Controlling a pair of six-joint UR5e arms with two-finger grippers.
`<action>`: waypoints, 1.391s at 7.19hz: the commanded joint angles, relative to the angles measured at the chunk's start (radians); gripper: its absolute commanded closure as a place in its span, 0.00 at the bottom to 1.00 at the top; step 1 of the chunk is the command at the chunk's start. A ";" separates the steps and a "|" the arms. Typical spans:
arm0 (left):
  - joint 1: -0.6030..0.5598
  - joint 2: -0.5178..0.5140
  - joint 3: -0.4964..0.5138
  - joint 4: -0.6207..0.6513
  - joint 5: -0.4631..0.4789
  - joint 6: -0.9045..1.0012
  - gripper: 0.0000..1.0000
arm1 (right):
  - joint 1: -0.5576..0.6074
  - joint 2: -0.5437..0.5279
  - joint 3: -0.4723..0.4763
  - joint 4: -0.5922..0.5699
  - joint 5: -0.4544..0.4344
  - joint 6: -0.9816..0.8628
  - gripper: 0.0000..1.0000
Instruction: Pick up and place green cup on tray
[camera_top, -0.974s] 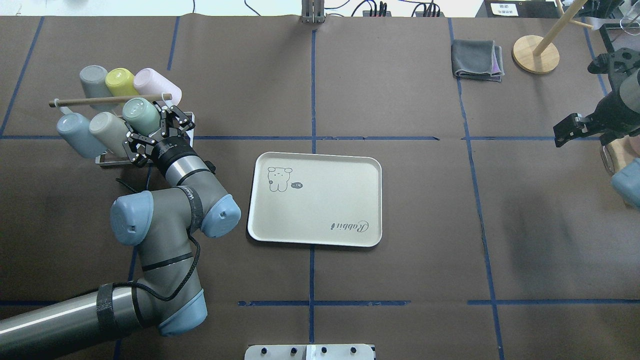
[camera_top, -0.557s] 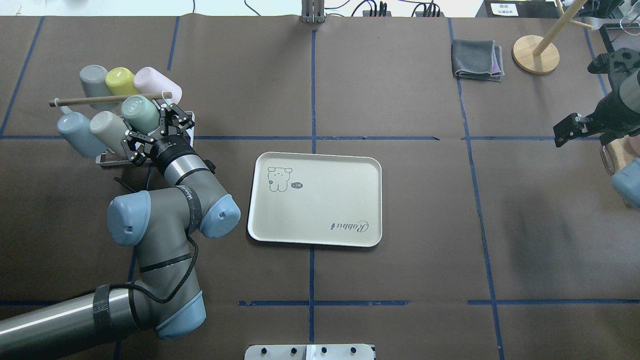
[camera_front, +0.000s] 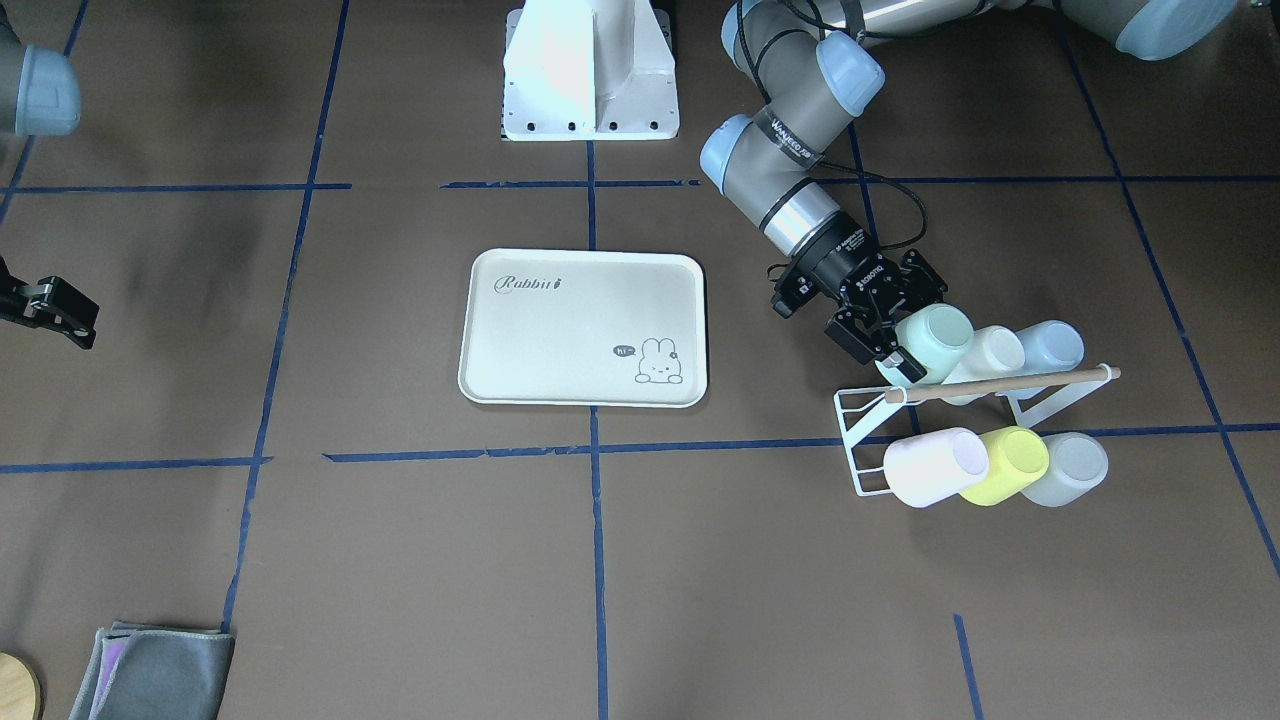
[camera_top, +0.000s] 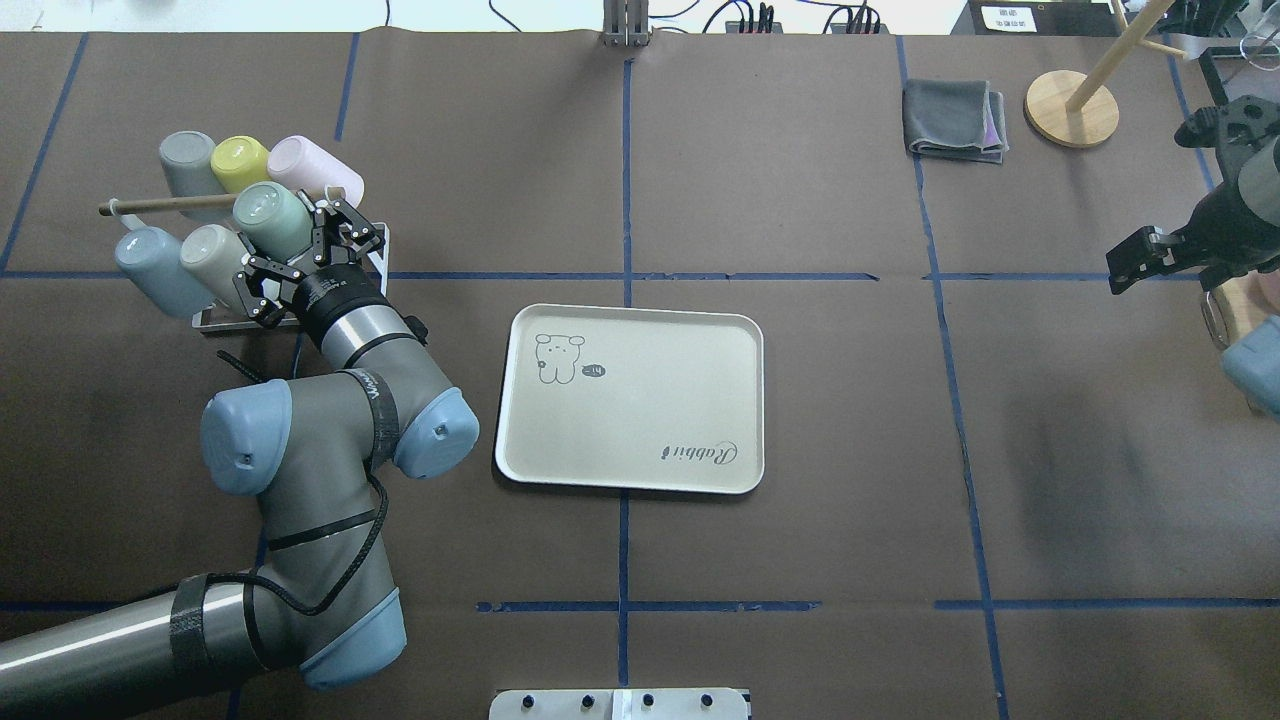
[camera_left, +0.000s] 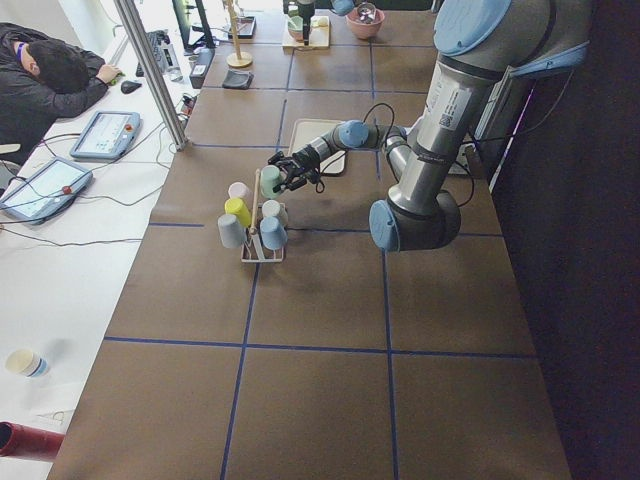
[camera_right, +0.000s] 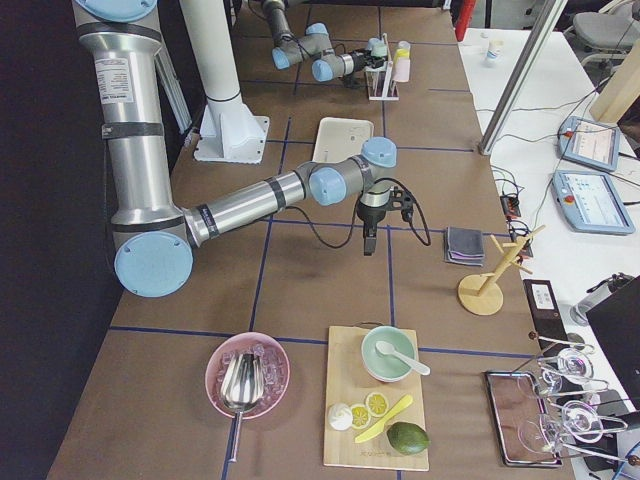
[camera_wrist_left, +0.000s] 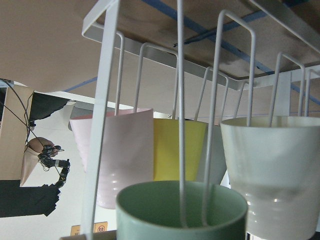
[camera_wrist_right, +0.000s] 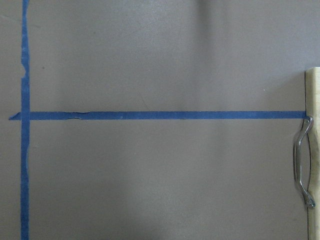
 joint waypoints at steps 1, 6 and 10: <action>-0.006 0.020 -0.073 0.037 0.020 0.002 0.44 | 0.000 0.000 0.000 0.000 0.000 0.001 0.00; -0.057 0.043 -0.338 0.036 0.037 -0.003 0.46 | 0.000 0.009 0.001 0.000 0.002 0.002 0.00; -0.049 0.025 -0.506 -0.077 -0.242 -0.428 0.46 | 0.003 0.013 0.004 0.000 0.000 0.001 0.00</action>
